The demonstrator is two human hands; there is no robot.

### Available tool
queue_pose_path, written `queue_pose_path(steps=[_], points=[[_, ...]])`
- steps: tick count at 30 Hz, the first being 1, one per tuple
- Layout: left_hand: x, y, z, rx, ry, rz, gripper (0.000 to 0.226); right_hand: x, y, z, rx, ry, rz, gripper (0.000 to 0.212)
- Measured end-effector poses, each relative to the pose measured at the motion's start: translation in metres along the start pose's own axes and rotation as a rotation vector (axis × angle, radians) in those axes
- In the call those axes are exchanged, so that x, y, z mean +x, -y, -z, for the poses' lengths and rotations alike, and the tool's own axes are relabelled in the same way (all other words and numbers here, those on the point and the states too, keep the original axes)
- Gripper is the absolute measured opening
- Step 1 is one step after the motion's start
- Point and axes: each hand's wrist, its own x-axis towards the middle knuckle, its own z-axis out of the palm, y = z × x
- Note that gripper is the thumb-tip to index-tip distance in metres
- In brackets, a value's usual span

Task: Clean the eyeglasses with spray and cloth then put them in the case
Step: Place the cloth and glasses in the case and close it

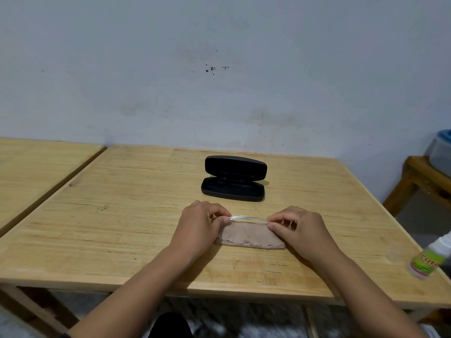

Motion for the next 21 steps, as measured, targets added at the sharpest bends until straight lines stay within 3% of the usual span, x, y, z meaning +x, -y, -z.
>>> queue_pose_path(steps=[13, 21], points=[[0.074, 0.017, 0.011, 0.051, -0.324, -0.133, 0.009, 0.082, 0.018, -0.019, -0.055, -0.296, 0.207, 0.006], [0.101, 0.031, -0.002, 0.021, -0.311, -0.099, 0.009, 0.106, 0.007, -0.042, -0.101, -0.304, 0.172, 0.008]])
